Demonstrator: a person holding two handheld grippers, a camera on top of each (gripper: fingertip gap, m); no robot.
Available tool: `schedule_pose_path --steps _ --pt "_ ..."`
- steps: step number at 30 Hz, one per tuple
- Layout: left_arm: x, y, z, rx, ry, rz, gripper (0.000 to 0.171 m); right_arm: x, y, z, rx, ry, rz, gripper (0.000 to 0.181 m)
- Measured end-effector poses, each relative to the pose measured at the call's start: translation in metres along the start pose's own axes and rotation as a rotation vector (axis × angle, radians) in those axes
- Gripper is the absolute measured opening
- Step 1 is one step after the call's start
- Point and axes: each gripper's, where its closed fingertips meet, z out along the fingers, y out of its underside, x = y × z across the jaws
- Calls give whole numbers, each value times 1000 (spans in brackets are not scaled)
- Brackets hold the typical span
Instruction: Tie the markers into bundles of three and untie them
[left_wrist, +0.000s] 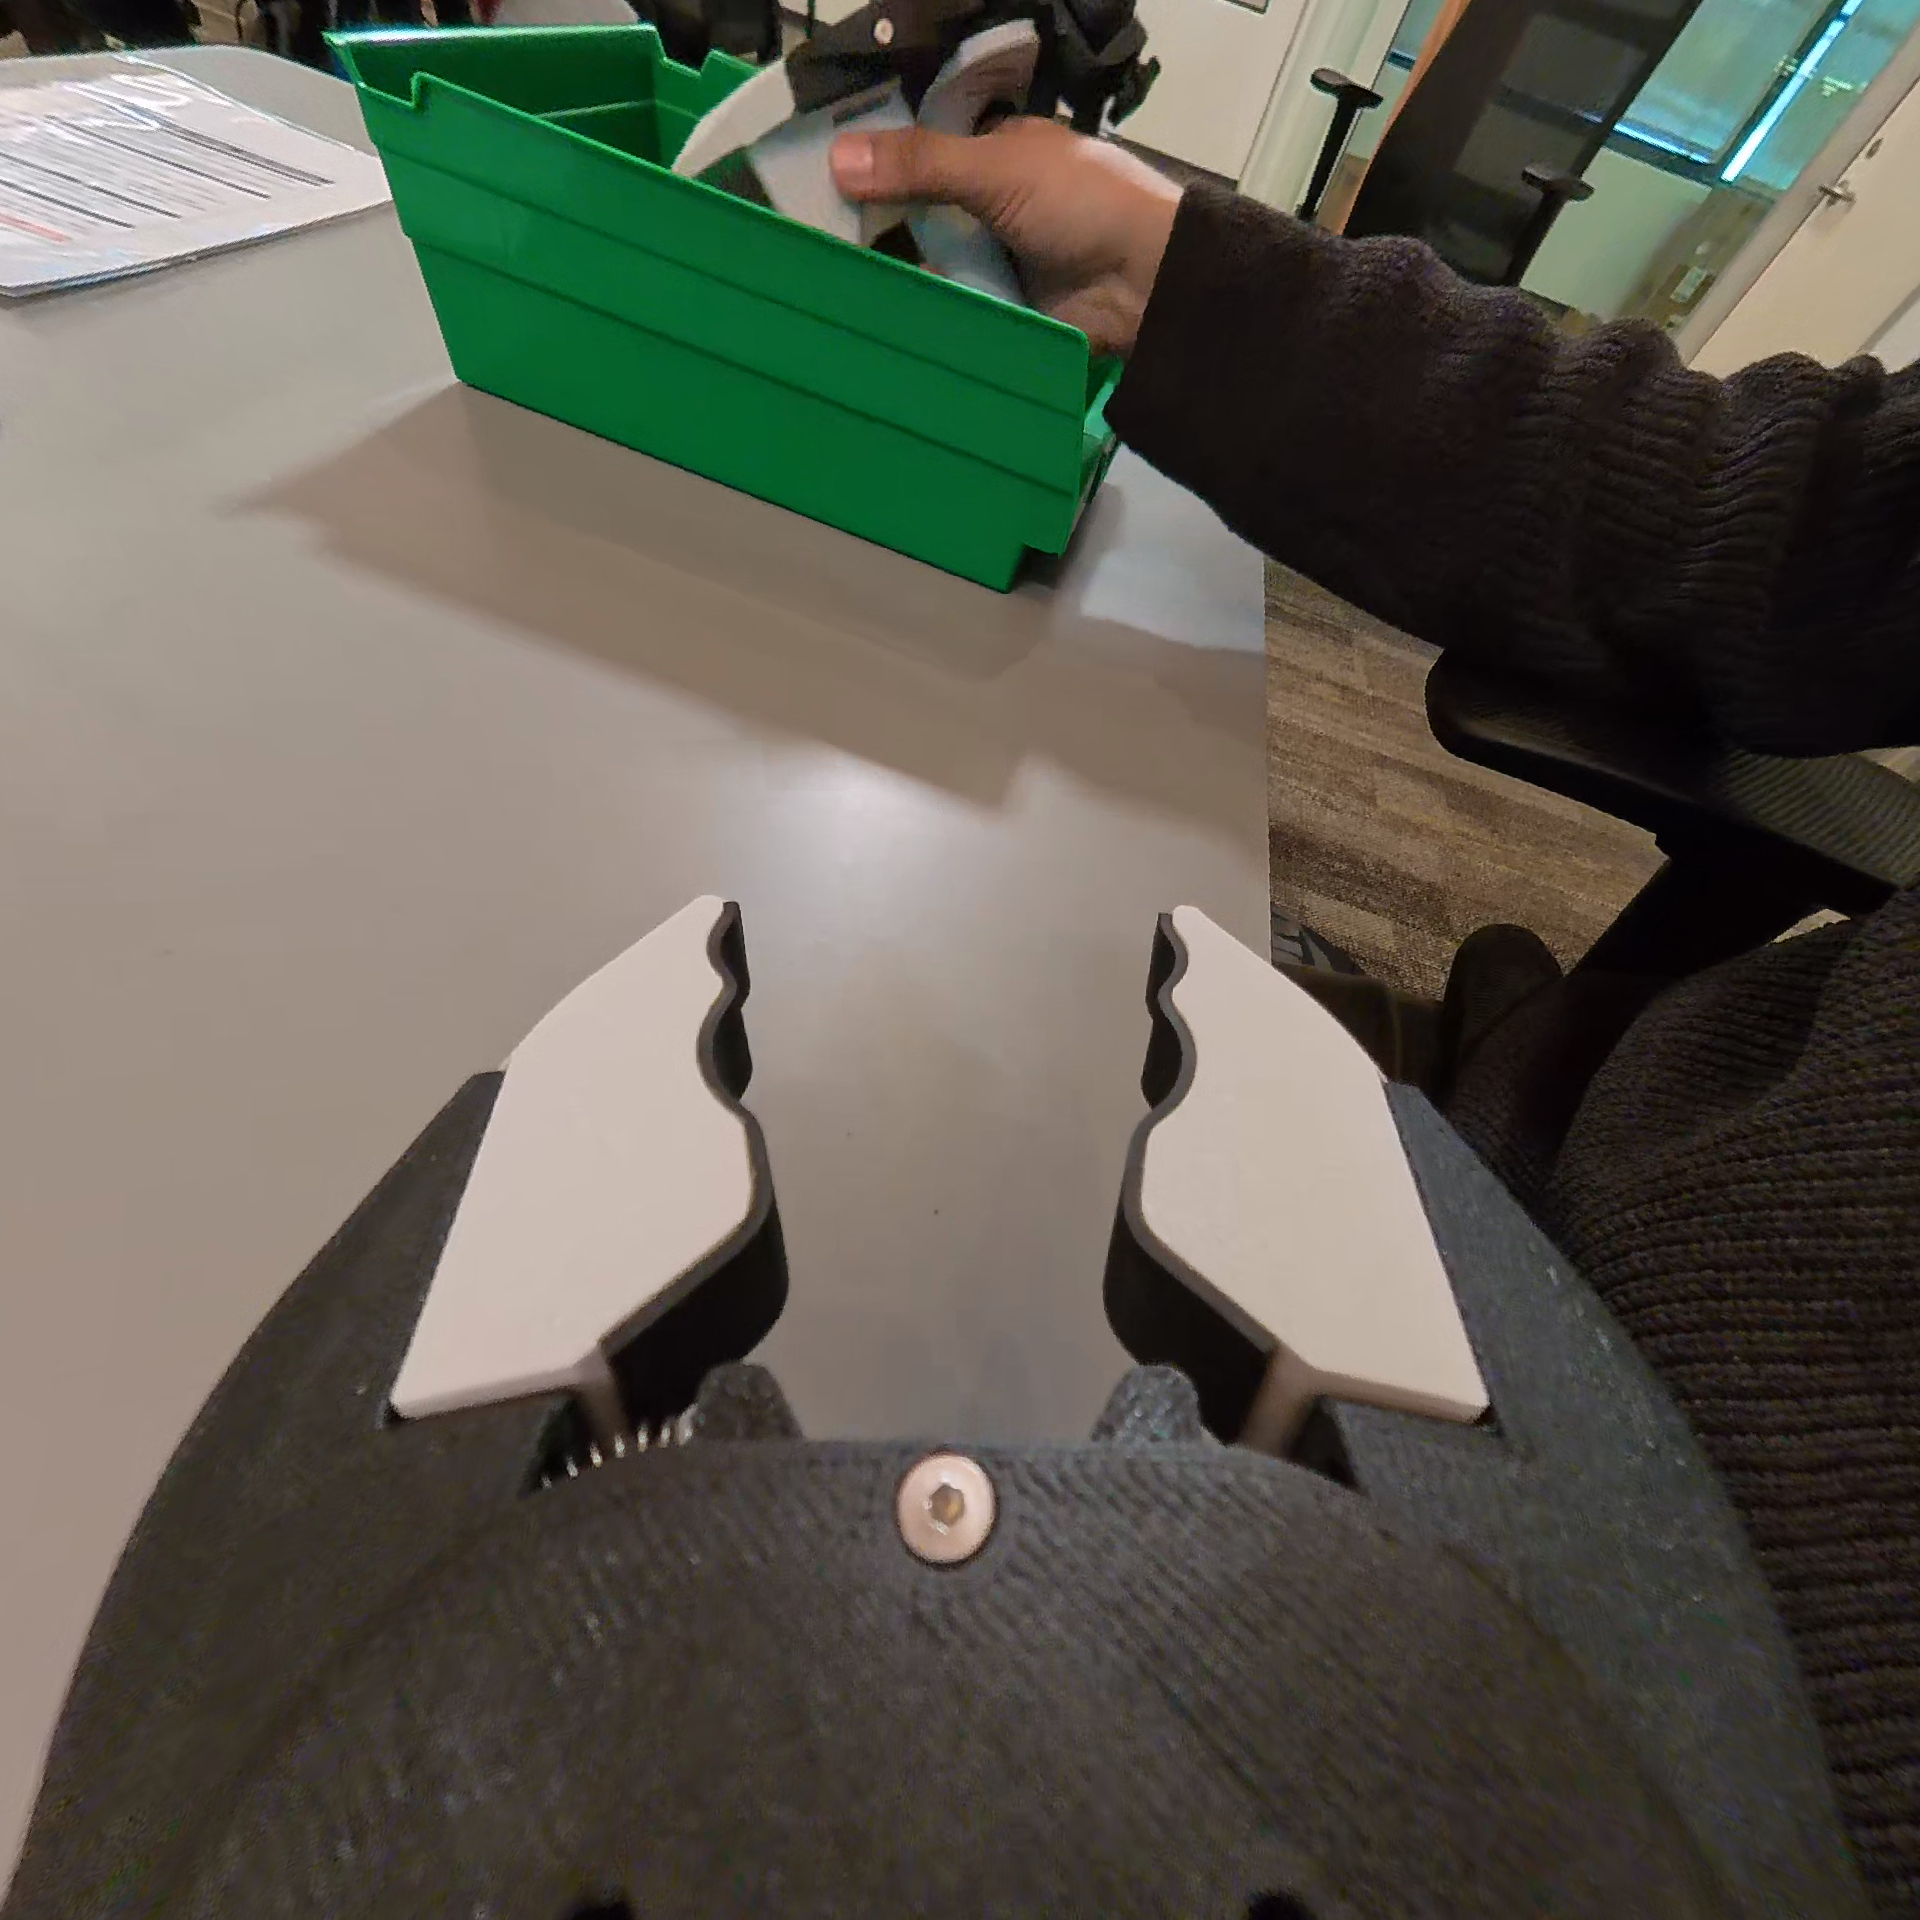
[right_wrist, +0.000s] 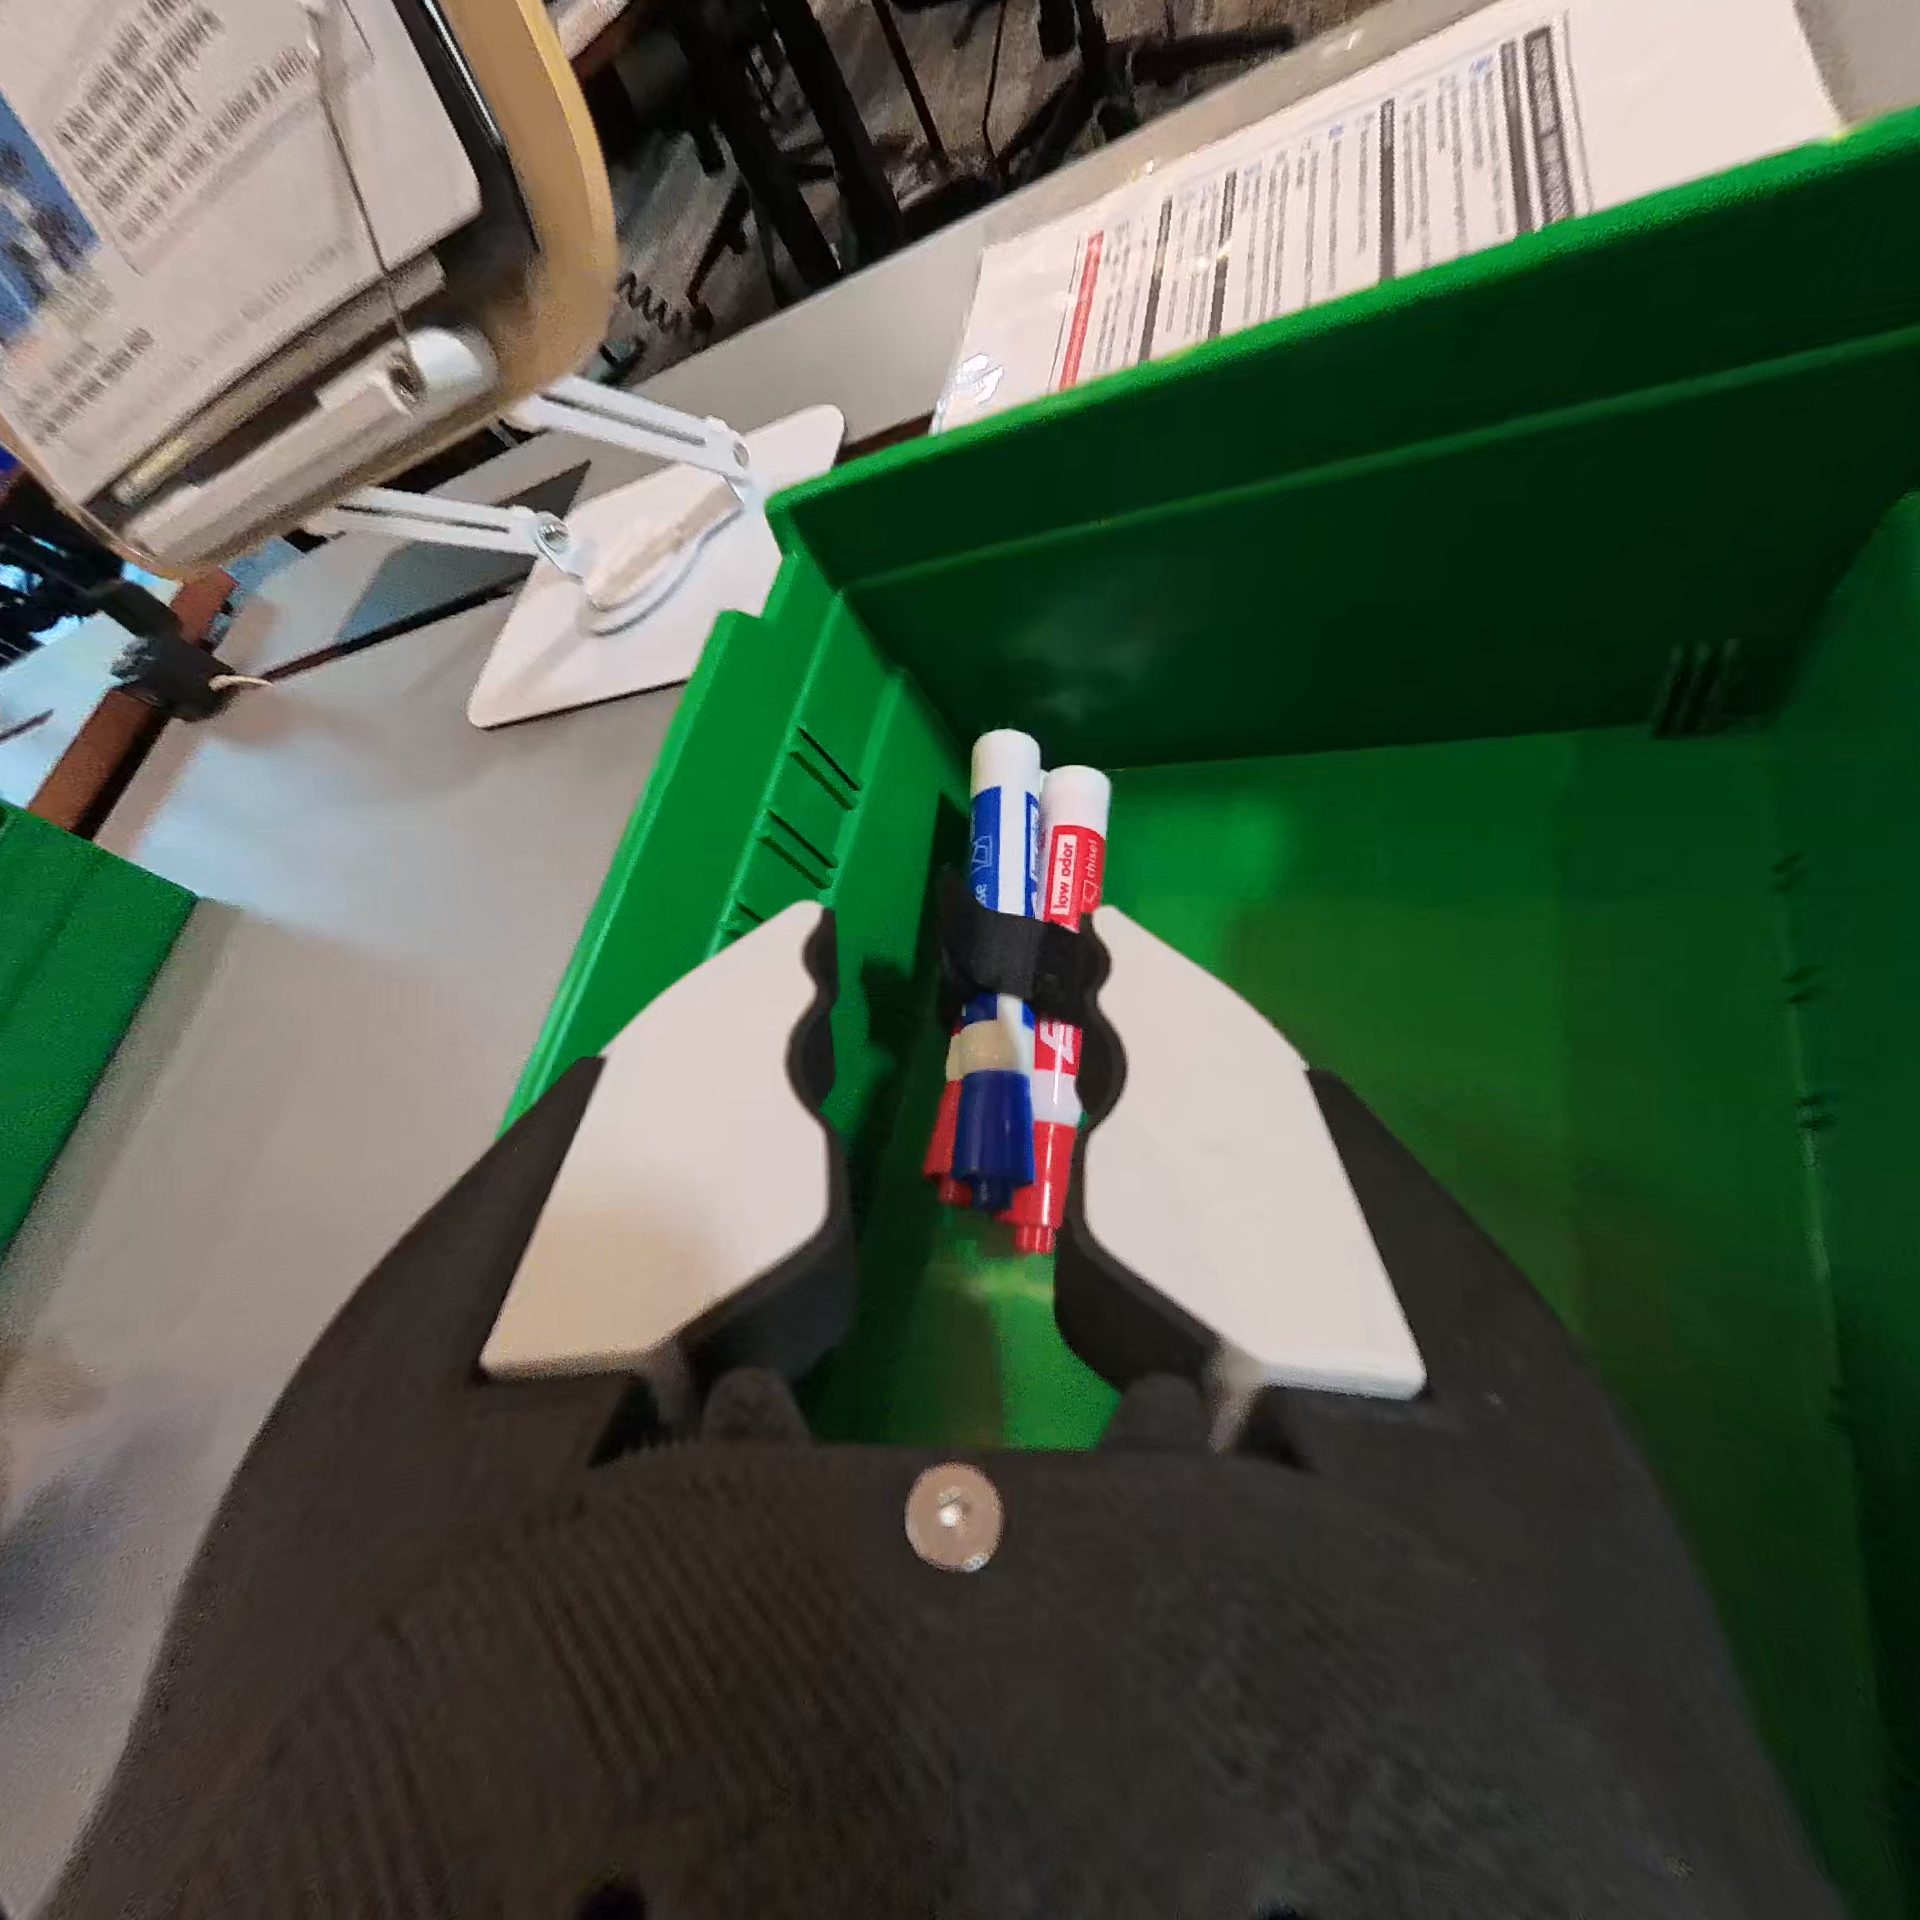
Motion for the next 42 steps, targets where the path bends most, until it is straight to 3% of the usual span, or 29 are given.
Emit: schedule_pose_path --steps 4,12,16,26,36,42 --pt "0 1 0 -3 2 -1 75 9 -2 -16 -16 60 -44 41" --pt "1 2 2 -12 -1 5 75 37 28 -12 -206 262 -221 0" --pt "0 4 2 -18 -1 3 75 47 43 -11 -305 335 -280 1" --pt "0 7 4 -31 0 0 75 39 66 1 -389 242 -202 1" --pt "0 9 6 -44 -1 4 75 41 56 -2 -340 250 -216 0" --pt "-1 9 6 -45 -6 7 75 38 16 -19 -149 261 -216 1"
